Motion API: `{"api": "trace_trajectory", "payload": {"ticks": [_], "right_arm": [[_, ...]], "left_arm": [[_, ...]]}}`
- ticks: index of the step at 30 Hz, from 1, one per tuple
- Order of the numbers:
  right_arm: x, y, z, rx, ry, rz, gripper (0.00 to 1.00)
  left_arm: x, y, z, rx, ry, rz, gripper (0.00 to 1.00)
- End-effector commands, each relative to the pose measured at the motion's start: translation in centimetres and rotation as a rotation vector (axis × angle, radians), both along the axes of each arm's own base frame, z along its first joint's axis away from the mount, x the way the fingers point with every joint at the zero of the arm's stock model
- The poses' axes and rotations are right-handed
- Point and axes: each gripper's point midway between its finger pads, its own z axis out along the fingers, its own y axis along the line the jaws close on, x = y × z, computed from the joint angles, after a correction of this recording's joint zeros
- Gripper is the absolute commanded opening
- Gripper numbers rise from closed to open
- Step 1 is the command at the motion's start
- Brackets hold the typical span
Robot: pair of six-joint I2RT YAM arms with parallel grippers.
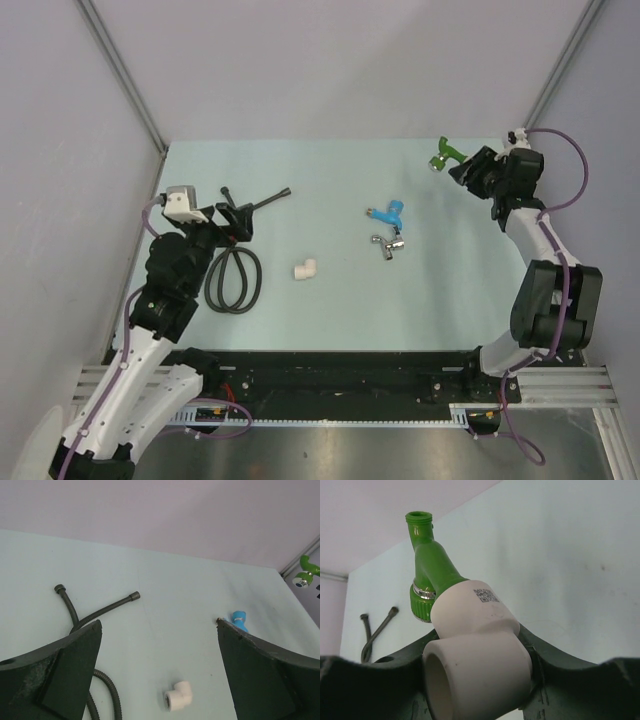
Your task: Install the water faucets
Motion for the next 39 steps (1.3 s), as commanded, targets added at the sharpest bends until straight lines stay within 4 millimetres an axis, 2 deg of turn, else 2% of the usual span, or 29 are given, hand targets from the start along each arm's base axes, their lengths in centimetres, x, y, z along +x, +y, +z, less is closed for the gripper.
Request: {"api": "trace_trajectory", "payload": {"ticks": [1,3,4,6,7,9,10,11,12,13,14,16,18,19,20,22,23,25,26,29,31,36,38,39], "right_arm": [[3.5,-4.4,-1.8,0.02,-0.031,-0.181,0.0],[4.6,-6.0,-2.4,0.011,-0.055,-0.24,0.0],[5.2,-6.5,-3.9,0.009,-0.036,-0.258,0.0],[6.1,-7.7,-4.6,-0.004,-0.057,-0.305,0.02],[6.6,-8.2,-6.2,-0.005,-0.035,-0.325,0.03],[7.6,-8.9,-7.1,-0.001,-0.028,-0.335,0.06],[8.0,-8.9,-9.0,0.003,0.009,-0.329,0.07],[8.2,-9.0,-9.9,0.004,0.03,-0.331,0.1],[8.8,-9.3,-9.7,0.0,0.024,-0.331,0.11],[9.0,-9.3,-10.3,-0.005,0.037,-0.327,0.12],[9.2,-9.4,-11.6,-0.013,0.063,-0.323,0.16],[10.0,-9.8,-11.7,-0.018,0.065,-0.326,0.21],[10.1,-10.0,-13.2,-0.024,0.103,-0.321,0.35],[10.3,-10.0,-13.1,-0.023,0.104,-0.315,0.4],[10.2,-10.1,-13.4,-0.023,0.118,-0.312,0.53],[10.1,-10.1,-13.6,-0.029,0.129,-0.305,0.66],[9.8,-10.2,-13.8,-0.029,0.144,-0.307,0.79],[9.4,-10.4,-13.3,-0.043,0.149,-0.307,0.96],[9.0,-10.8,-13.5,-0.047,0.168,-0.312,1.0],[7.8,-11.4,-12.5,-0.044,0.196,-0.326,1.0],[7.1,-12.5,-12.0,-0.046,0.214,-0.356,1.0],[4.0,-14.0,-9.6,-0.049,0.273,-0.402,1.0],[2.9,-14.9,-9.1,0.002,0.297,-0.433,1.0],[2.5,-15.1,-8.1,0.025,0.286,-0.438,1.0]], "left_arm": [[-0.5,0.7,-2.1,0.006,0.057,0.03,0.99],[-0.6,0.2,-2.9,-0.01,0.08,0.004,1.0],[-0.6,-0.3,-3.6,-0.01,0.098,-0.021,1.0],[-0.7,-0.8,-4.6,-0.023,0.138,-0.044,1.0],[-0.6,-1.0,-5.2,-0.024,0.16,-0.052,1.0],[-0.8,-1.5,-6.0,-0.028,0.194,-0.072,1.0],[-0.7,-1.5,-6.3,-0.027,0.208,-0.072,1.0],[-0.7,-1.6,-6.5,-0.028,0.216,-0.073,1.0],[-0.7,-1.6,-6.7,-0.034,0.225,-0.071,1.0],[-0.6,-1.6,-6.9,-0.033,0.232,-0.067,1.0],[-0.6,-1.5,-7.0,-0.039,0.238,-0.063,1.0],[-0.5,-1.6,-7.2,-0.046,0.249,-0.06,1.0],[-0.5,-1.8,-7.4,-0.054,0.26,-0.066,1.0],[-0.4,-2.0,-7.5,-0.057,0.268,-0.071,1.0],[-0.4,-2.0,-7.3,-0.064,0.263,-0.074,1.0],[-0.4,-2.3,-6.9,-0.077,0.257,-0.088,1.0],[-0.3,-2.4,-6.7,-0.084,0.247,-0.09,1.0],[-0.4,-2.3,-5.9,-0.099,0.224,-0.089,1.0],[-0.4,-2.3,-5.5,-0.103,0.207,-0.089,1.0],[-0.5,-1.8,-4.9,-0.1,0.184,-0.066,1.0],[-0.7,-1.5,-4.5,-0.095,0.17,-0.056,1.0],[-0.7,-0.1,-3.6,-0.096,0.147,0.01,1.0],[-0.7,0.3,-3.0,-0.097,0.137,0.031,1.0],[-0.6,0.5,-2.8,-0.097,0.133,0.046,1.0]]}}
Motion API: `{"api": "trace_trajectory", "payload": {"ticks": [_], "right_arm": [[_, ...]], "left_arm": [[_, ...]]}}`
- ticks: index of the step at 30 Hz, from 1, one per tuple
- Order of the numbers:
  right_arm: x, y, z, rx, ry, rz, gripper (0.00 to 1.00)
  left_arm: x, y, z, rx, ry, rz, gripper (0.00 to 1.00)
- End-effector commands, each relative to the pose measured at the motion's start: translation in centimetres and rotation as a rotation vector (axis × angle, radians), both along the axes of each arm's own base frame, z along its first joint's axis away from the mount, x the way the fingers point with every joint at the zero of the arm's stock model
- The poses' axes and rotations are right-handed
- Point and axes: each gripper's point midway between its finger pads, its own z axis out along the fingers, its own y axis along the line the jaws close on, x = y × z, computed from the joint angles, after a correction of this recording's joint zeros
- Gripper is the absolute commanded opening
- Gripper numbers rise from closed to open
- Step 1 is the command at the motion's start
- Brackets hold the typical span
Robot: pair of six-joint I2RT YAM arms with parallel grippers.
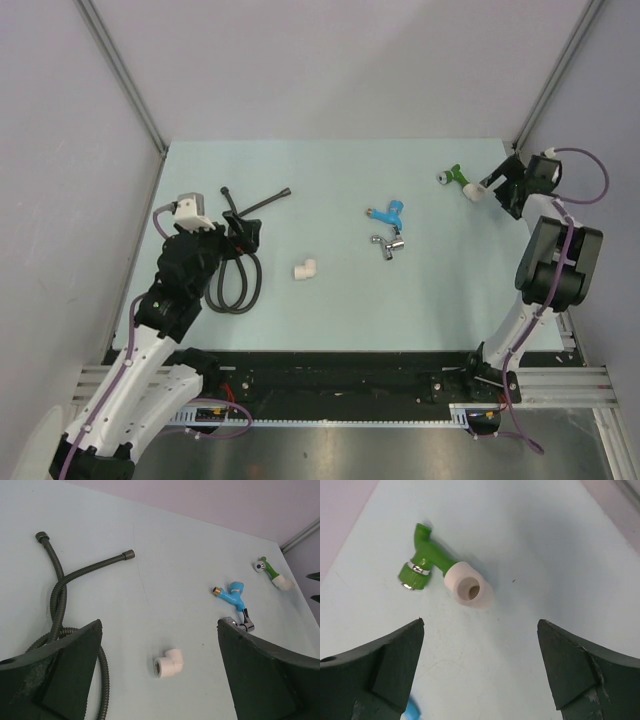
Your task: Install the water faucets
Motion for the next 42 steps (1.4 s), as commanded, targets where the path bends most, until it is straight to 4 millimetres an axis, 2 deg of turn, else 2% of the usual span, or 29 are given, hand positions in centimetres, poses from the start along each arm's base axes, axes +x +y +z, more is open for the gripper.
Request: {"api": "trace_trajectory", "payload": {"ticks": [1,3,4,5,6,9,10,12,13,16,18,19,20,23,24,27,30,32,35,36,37,40,42], "right_arm": [[-1.9,-1.9,5.5,0.075,-0.054,-0.045,1.0],[-2.6,-2.1,6.8,0.162,-0.077,-0.053,1.0],[-2.9,-1.4,7.6,0.223,-0.098,-0.011,1.0],[-3.5,-2.4,8.0,0.257,-0.109,-0.026,1.0],[-3.7,-2.2,8.7,0.302,-0.124,-0.023,1.0],[-4.5,-1.6,11.5,0.316,-0.18,0.041,1.0],[-4.9,-1.4,13.2,0.277,-0.213,0.06,1.0],[-5.6,-1.0,14.8,0.243,-0.235,0.073,1.0],[-6.2,-0.9,16.5,0.191,-0.268,0.085,1.0],[-7.2,-0.6,18.8,0.099,-0.3,0.087,1.0],[-8.4,0.0,21.4,-0.001,-0.345,0.108,1.0],[-8.8,-0.2,22.2,-0.041,-0.356,0.091,1.0],[-9.8,0.1,24.0,-0.103,-0.388,0.1,1.0],[-11.3,0.2,26.8,-0.223,-0.437,0.08,1.0],[-12.3,0.5,28.5,-0.261,-0.471,0.07,1.0],[-14.1,1.1,31.1,-0.326,-0.529,0.058,1.0],[-15.2,2.8,33.1,-0.392,-0.583,0.097,1.0],[-15.7,4.6,34.4,-0.451,-0.622,0.14,1.0],[-17.7,5.7,37.4,-0.576,-0.694,0.122,1.0],[-18.3,5.4,38.1,-0.603,-0.707,0.09,1.0],[-19.6,5.7,39.6,-0.644,-0.755,0.079,1.0],[-21.2,6.5,41.7,-0.684,-0.832,0.077,1.0],[-21.5,7.2,42.1,-0.681,-0.857,0.087,1.0]], "left_arm": [[0.3,1.6,3.6,-0.028,-0.078,0.091,1.0],[0.3,1.9,3.8,-0.007,-0.083,0.1,1.0],[0.3,2.0,4.2,-0.002,-0.09,0.1,1.0],[0.3,2.1,4.3,0.002,-0.095,0.103,1.0],[0.2,2.2,4.6,0.008,-0.105,0.106,1.0],[0.2,2.4,5.2,0.021,-0.127,0.112,1.0],[0.2,2.5,5.4,0.024,-0.135,0.112,1.0],[0.2,2.5,5.9,0.028,-0.154,0.11,1.0],[0.1,2.5,6.2,0.029,-0.16,0.107,1.0],[0.0,2.4,7.1,0.037,-0.187,0.096,1.0],[-0.1,2.7,7.6,0.04,-0.2,0.113,1.0],[-0.2,2.9,8.1,0.036,-0.208,0.124,1.0],[-0.2,3.1,8.3,0.034,-0.213,0.138,1.0],[-0.5,4.3,9.8,0.035,-0.244,0.198,1.0],[-0.6,5.1,10.3,0.048,-0.255,0.233,1.0],[-1.1,6.5,12.3,0.091,-0.296,0.289,1.0],[-2.1,7.7,14.7,0.135,-0.357,0.327,1.0],[-3.1,8.6,16.4,0.152,-0.413,0.356,1.0],[-4.5,9.5,18.3,0.162,-0.485,0.384,1.0],[-4.8,9.7,18.8,0.163,-0.502,0.389,1.0],[-5.4,9.9,19.7,0.158,-0.53,0.393,1.0],[-6.6,10.4,21.2,0.166,-0.581,0.399,1.0],[-7.2,10.7,22.1,0.172,-0.604,0.405,1.0]]}}
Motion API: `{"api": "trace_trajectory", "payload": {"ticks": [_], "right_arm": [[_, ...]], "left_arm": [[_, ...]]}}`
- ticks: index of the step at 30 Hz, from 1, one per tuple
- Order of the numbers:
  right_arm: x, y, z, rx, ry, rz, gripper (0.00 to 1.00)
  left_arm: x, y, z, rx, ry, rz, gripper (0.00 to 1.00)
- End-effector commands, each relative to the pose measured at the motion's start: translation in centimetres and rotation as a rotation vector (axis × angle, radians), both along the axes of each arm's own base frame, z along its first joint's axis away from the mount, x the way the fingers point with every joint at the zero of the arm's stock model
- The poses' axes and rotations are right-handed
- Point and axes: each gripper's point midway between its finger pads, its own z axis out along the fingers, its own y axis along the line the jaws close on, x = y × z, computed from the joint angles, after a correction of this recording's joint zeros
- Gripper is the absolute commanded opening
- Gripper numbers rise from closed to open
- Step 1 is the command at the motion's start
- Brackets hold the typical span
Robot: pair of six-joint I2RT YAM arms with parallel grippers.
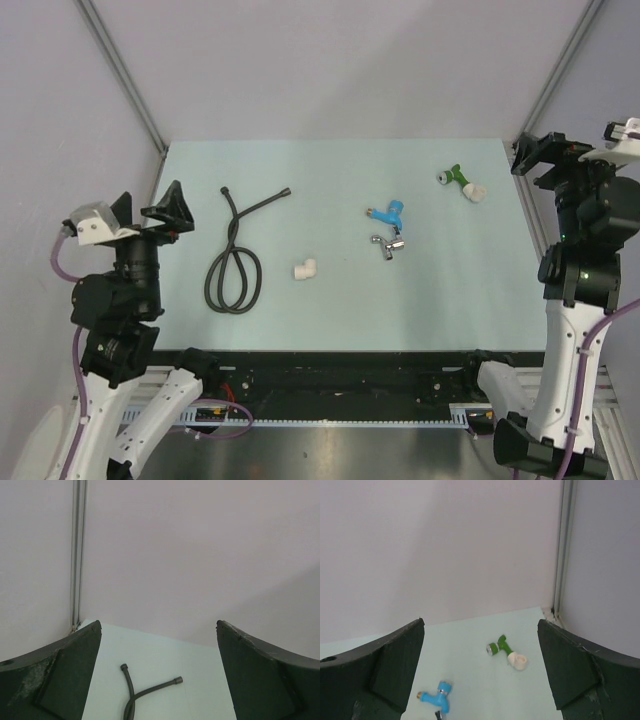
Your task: Install the water faucets
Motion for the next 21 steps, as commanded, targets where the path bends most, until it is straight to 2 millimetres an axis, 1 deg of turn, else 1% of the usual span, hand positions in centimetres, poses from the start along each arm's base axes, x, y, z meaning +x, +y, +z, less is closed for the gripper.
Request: {"api": "trace_trajectory", "payload": {"ticks": [1,2,3,5,6,11,15,18,21], "right_arm": [[-2.1,0.1,4.3,-0.077,-0.148,-0.042,1.0],[-2.6,0.3,4.7,-0.083,-0.166,-0.041,1.0],[-2.6,0.3,4.6,-0.083,-0.175,-0.041,1.0],[-3.3,0.4,5.0,-0.081,-0.202,-0.046,1.0],[-3.5,0.2,5.1,-0.081,-0.214,-0.06,1.0],[-5.5,-0.3,6.5,-0.089,-0.279,-0.113,1.0],[-6.6,0.3,7.4,-0.128,-0.314,-0.101,1.0],[-7.2,0.3,7.8,-0.139,-0.328,-0.109,1.0],[-7.4,0.2,7.7,-0.143,-0.326,-0.121,1.0]], "left_arm": [[-2.4,1.6,4.3,0.038,-0.118,0.056,1.0],[-2.7,1.8,4.7,0.05,-0.126,0.065,1.0],[-3.0,2.0,5.2,0.052,-0.142,0.068,1.0],[-3.5,2.3,5.4,0.068,-0.148,0.083,1.0],[-3.8,2.5,6.1,0.056,-0.178,0.089,1.0],[-4.7,3.4,6.5,0.054,-0.204,0.126,1.0],[-5.3,3.9,7.3,0.052,-0.241,0.149,1.0],[-5.5,4.0,7.6,0.05,-0.257,0.157,1.0],[-5.3,4.0,7.6,0.052,-0.257,0.158,1.0]]}}
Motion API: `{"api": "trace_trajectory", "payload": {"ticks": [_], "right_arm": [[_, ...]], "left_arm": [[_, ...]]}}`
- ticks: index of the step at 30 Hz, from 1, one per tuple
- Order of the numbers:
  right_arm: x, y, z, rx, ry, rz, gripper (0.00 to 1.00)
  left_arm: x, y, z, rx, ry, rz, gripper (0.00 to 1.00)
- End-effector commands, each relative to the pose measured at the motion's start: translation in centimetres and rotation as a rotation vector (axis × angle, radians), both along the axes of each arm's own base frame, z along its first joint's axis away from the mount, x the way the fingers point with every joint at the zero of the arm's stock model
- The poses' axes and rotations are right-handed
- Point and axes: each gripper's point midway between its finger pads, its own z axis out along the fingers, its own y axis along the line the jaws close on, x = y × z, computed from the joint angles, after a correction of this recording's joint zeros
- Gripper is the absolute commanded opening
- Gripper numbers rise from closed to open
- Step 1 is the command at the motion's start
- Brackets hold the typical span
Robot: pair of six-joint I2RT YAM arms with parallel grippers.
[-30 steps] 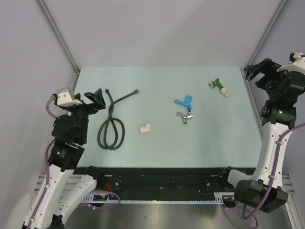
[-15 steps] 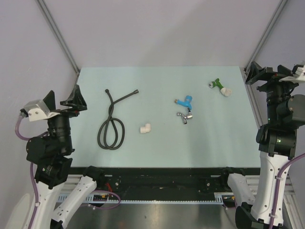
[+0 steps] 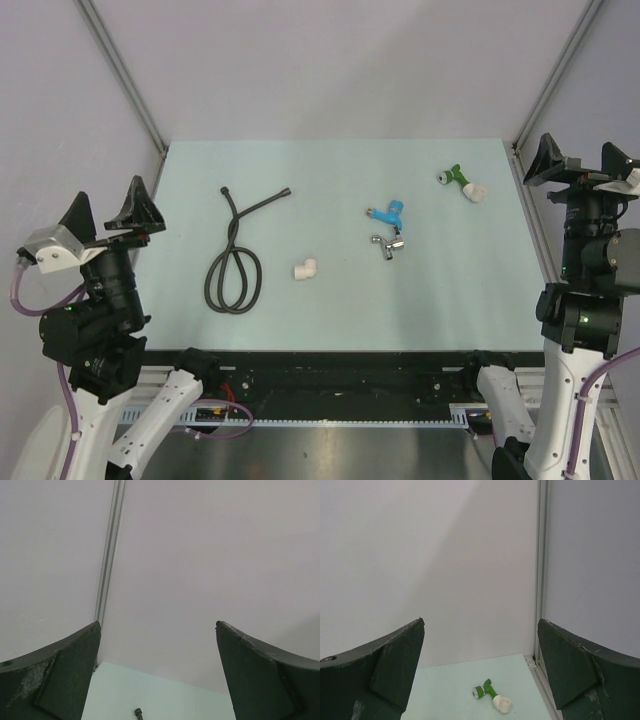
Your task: Install the water faucets
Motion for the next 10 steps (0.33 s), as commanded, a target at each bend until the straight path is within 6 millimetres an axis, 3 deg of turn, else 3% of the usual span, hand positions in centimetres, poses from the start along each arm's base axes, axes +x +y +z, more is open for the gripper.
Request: {"api": "trace_trajectory", "payload": {"ticks": [1,10], "right_arm": [[-1.3,-0.3,1.7,-0.034,-0.063,-0.037,1.0],[-0.7,-0.2,1.3,-0.04,-0.044,-0.033,0.99]], "left_arm": [[-0.6,0.6,1.3,0.023,-0.042,0.042,1.0],[1.2,-0.5,1.0,0.043,-0.019,0.018,1.0]]}}
